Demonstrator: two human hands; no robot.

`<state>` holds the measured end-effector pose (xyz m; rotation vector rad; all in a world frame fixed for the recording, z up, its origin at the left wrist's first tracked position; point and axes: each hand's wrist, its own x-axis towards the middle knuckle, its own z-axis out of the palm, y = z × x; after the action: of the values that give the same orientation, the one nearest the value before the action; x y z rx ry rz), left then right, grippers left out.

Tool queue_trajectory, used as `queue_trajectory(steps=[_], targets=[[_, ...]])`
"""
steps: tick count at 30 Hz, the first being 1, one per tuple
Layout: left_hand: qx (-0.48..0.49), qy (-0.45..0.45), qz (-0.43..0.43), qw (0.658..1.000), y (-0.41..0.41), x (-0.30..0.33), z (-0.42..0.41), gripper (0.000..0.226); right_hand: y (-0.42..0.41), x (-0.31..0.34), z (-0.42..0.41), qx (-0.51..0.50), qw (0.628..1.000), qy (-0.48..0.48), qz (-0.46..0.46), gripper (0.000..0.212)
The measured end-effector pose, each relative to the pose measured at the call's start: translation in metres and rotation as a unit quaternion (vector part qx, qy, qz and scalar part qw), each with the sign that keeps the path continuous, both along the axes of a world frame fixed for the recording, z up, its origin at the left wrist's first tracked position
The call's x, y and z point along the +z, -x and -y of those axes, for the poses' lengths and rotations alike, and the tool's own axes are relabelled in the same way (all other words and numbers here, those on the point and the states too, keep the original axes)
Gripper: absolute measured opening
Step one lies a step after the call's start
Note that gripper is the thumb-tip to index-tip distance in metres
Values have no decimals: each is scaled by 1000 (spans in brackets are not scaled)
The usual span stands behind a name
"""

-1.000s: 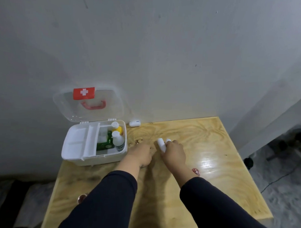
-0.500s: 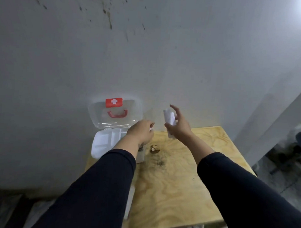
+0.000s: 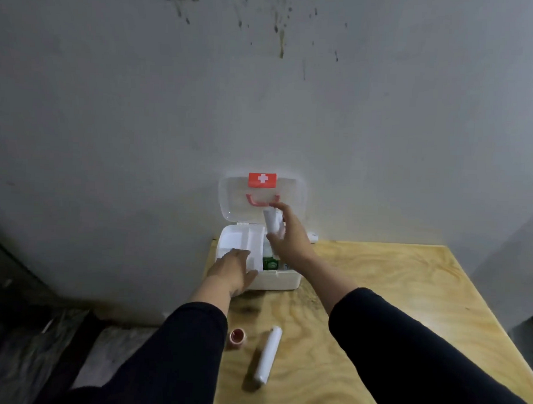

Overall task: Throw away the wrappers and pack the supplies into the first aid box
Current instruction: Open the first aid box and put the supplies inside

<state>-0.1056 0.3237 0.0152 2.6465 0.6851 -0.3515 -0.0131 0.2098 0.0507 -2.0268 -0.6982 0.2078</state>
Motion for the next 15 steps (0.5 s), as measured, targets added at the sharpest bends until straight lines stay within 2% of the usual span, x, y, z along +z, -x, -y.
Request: queue_trajectory(steps=[4,10,15], targets=[[10,-31,12,999,13,-17,3,47,7,-30,-14,12,998,61,14,56],[9,-41,56,998,20,-18,7,44,11,-59,-19,33,990,135,6,53],[-7,-48,34,998,22,-14,9,48,9,-56,-19,21,976,216,-13,45]])
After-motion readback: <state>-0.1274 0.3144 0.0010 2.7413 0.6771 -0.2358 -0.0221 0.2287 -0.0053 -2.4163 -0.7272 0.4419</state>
